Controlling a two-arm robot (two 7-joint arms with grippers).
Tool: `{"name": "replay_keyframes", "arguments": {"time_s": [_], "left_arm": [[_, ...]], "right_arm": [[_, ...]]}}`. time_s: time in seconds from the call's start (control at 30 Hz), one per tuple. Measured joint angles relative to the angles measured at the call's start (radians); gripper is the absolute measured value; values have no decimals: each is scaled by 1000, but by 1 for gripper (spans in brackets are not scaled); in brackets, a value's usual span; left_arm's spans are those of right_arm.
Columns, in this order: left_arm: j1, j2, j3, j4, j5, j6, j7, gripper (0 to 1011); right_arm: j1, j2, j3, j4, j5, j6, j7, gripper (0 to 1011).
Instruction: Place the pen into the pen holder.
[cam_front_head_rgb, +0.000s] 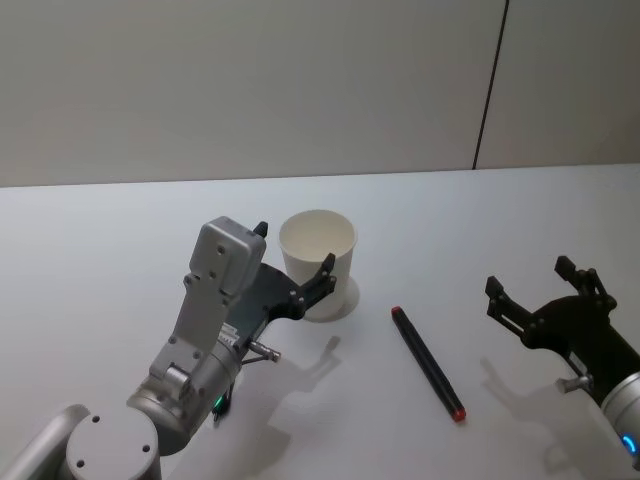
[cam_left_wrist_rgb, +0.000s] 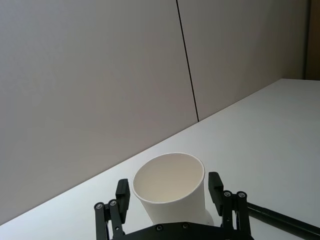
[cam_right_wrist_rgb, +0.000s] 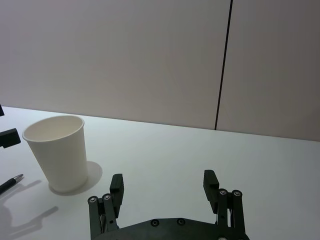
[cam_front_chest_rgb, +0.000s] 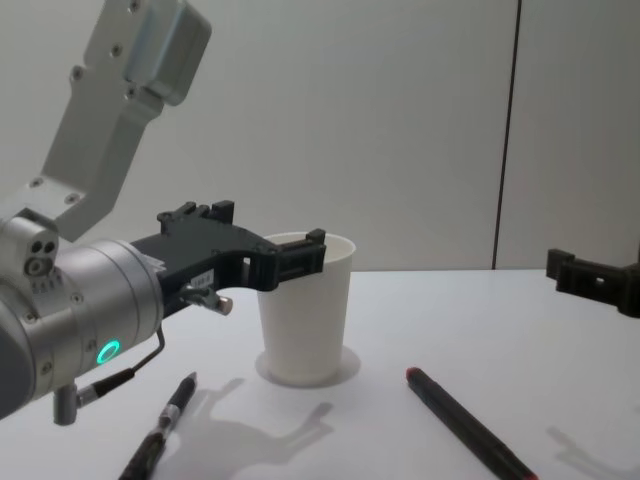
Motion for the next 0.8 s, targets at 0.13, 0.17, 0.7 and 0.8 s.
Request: {"name": "replay_keyframes", "arguments": {"time_s": [0.13,0.17,0.7,0.8], "left_arm": [[0,0,0,0,0,0,0,1000],[0,0,0,0,0,0,0,1000],[0,0,0,0,0,0,0,1000],[0,0,0,0,0,0,0,1000]], "right_arm": [[0,-3,-1,0,-1,2,1,1002],[0,-5,-3,-1,-1,4,1,1002],[28,-56,-30,-12,-26,59,4,1002],[33,-66,-35,-15,-29,77,-3,1002]]}}
